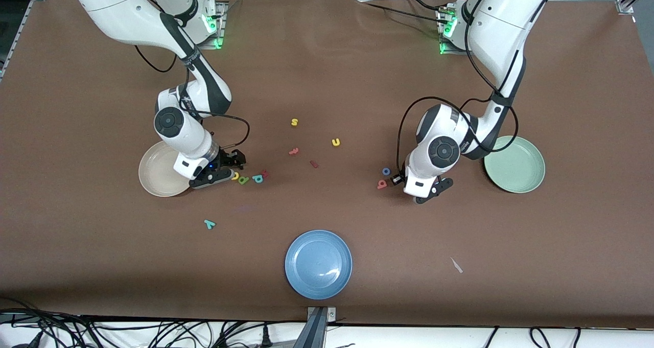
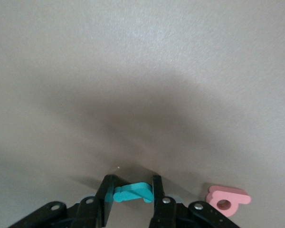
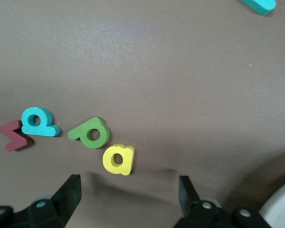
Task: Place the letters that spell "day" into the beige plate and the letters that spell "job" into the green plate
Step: 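Drop the cyan piece on the green plate while the right gripper grips 'a'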
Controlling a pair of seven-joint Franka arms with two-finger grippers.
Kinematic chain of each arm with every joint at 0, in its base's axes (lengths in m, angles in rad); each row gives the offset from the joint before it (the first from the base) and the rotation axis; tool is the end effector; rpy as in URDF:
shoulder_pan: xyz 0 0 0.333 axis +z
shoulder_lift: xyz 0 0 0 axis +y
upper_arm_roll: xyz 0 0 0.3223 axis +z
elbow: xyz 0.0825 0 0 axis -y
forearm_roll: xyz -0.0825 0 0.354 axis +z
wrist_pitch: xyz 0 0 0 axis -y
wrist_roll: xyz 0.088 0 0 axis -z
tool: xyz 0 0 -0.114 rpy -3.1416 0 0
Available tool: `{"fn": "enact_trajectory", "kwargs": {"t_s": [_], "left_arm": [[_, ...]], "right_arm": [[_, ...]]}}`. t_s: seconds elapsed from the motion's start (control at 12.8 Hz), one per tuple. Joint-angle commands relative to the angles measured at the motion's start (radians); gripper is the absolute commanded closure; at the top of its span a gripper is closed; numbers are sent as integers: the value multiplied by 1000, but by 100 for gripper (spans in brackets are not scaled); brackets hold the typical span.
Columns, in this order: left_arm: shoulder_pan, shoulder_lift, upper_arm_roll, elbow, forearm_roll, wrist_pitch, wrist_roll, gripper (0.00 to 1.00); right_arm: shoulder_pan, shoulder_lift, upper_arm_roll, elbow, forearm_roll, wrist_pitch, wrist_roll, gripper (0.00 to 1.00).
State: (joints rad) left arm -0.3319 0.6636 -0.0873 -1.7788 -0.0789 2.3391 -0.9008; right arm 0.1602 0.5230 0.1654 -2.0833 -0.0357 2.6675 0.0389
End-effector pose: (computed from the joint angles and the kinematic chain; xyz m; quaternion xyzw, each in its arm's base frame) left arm 0.5771 -0.2542 0.1973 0.9591 0.2732 -0.0735 0.0116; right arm 0.5496 0.1844 0.2041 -0.9882 -0.1460 -0.0281 0.0378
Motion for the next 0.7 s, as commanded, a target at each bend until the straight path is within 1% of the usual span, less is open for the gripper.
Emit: {"fn": "enact_trajectory", "kwargs": {"t_s": [0.0,0.16,0.23,0.39,0.55,0.63], "left_arm": [[25,-116,6,-7,-15,-113,37,71],[98,-192,4,-8,-16,-238,132,71],[149,-222,4,-8,-15,-310,202,71],[261,-252,6,-16,-7,-427,383,71],[358,-254,11,-22,4,-493,567,71],[404,-253,9,-25,36,-510,645,71]], "right_arm": [[-7,5,8,-6,-65,25,9,13],[-5,8,8,-3,-136,25,10,15],[-5,8,8,-3,-151,25,12,16],[-5,8,9,0,-147,25,12,16],[-4,12,11,3,-147,25,27,17],[-2,17,11,6,-147,25,33,17]]}}
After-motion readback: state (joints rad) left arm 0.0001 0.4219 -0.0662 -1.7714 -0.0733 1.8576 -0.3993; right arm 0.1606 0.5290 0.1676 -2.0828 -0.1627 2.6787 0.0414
